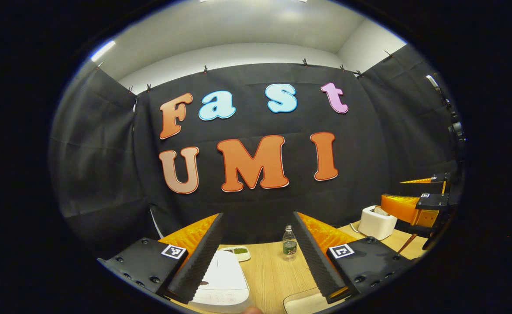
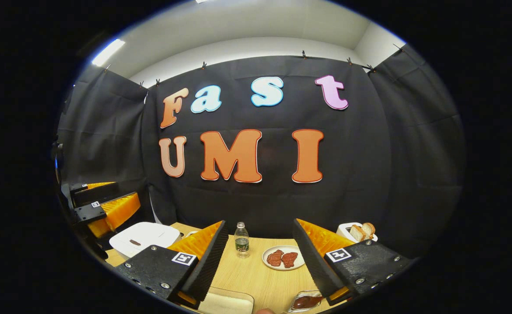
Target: Close the left gripper, press the button to open the rice cooker; take a wooden spoon from the chopstick holder with the right hand, scoop a spoonful of rice and pour it into the rice cooker, then put the wooden spoon back into the chopstick holder.
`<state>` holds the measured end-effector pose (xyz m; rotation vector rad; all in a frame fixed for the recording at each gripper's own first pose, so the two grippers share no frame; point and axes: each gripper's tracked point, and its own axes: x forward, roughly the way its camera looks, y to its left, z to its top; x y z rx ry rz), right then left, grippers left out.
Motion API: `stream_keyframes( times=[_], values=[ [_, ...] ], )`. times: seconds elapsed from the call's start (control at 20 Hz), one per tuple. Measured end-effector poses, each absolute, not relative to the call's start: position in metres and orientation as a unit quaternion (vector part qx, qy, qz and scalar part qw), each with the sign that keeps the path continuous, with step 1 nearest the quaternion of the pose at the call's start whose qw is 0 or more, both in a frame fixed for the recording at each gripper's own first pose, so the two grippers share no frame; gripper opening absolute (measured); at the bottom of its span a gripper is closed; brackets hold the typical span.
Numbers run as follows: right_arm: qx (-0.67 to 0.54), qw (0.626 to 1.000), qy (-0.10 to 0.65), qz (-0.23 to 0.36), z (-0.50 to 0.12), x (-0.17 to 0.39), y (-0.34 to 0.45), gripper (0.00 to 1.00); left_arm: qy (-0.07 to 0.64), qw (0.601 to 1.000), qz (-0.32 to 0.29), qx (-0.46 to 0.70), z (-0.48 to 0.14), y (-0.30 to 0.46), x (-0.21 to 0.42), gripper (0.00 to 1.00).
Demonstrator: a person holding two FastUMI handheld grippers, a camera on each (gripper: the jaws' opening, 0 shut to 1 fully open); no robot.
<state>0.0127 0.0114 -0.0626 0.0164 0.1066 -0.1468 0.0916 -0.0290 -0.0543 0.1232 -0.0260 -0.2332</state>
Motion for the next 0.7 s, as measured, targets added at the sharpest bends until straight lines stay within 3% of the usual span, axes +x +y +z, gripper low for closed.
stream_keyframes(
  times=[0.7],
  values=[
    [0.024,0.996,0.050,-0.067,-0.0576,0.0191,0.0069,0.92,0.005,0.991,-0.119,0.057,-0.0565,-0.0219,0.0962,1.00]
  ],
)
